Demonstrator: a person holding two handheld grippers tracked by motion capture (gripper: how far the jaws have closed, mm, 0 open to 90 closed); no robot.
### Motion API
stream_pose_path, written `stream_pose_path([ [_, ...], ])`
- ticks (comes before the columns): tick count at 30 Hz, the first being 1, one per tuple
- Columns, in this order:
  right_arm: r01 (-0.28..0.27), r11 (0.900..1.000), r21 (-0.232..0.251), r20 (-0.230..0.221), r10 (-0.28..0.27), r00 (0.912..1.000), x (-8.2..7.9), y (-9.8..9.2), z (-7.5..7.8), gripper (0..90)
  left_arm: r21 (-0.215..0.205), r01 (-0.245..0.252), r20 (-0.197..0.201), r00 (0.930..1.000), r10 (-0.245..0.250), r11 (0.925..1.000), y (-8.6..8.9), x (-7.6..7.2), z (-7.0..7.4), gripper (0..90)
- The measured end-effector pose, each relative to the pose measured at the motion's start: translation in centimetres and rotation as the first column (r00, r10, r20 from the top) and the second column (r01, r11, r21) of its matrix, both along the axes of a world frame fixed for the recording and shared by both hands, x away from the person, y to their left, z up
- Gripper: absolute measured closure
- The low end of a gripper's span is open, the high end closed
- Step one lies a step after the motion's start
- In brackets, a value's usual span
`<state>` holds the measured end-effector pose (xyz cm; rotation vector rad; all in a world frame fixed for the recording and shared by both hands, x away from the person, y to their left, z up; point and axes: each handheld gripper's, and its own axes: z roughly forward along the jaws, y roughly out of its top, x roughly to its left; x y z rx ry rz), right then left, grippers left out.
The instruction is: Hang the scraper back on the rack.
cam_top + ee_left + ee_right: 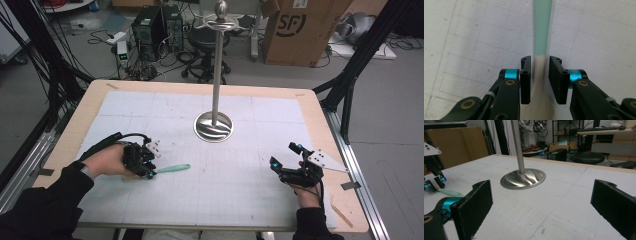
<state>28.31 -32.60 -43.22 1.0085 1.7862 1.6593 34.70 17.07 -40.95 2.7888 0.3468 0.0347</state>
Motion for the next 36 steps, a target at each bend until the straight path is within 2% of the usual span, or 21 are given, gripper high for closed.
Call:
stream_pose_path([
  [5,-0.008,1.0,-0.006,-0.001,0.008,1.0,0.0,0.1,-0.1,2.8,0.016,0.006,0.008,0.9999,-0.006,0.9999,-0.3,-0.1,0.0,73.6],
  [10,-0.01,1.0,-0.01,0.001,0.01,0.9999,0.1,0.1,-0.1,2.8,0.072,0.027,0.01,0.9996,-0.028,0.9971,-1.0,-0.2,0.2,79.6],
  [17,-0.012,1.0,-0.004,-0.002,0.012,0.9999,0.0,0.0,-0.1,2.8,0.072,0.047,0.03,0.9983,-0.05,0.9963,-1.1,-0.4,0.3,80.2],
  [21,-0.011,1.0,-0.003,-0.005,0.011,0.9999,0.1,0.0,-0.1,2.8,0.009,0.023,0.037,0.999,-0.023,0.9997,-0.8,-0.6,1.1,80.1],
  [24,-0.012,1.0,-0.009,-0.002,0.012,0.9999,0.1,0.0,-0.1,2.8,-0.045,0.009,0.04,0.9992,-0.007,0.9989,-0.6,-0.7,1.7,80.2],
  [28,-0.01,1.0,-0.005,-0.006,0.01,0.9999,0.0,0.1,-0.1,2.8,-0.139,-0.011,0.048,0.9987,0.018,0.9903,-0.2,-1.1,2.5,80.1],
  [32,-0.012,1.0,-0.011,-0.003,0.012,0.9999,0.0,0.1,-0.1,2.8,-0.169,-0.038,0.076,0.9958,0.052,0.985,0.1,-0.9,2.7,80.1],
  [34,-0.013,1.0,-0.013,-0.003,0.013,0.9999,0.0,0.1,-0.1,2.8,-0.201,-0.062,0.085,0.9932,0.08,0.9777,0.3,-0.6,2.9,80.1],
  [36,-0.01,1.0,-0.011,-0.003,0.01,0.9999,0.0,0.1,-0.1,2.8,-0.266,-0.097,0.072,0.9902,0.12,0.9592,0.5,-0.5,3.2,80.1],
])
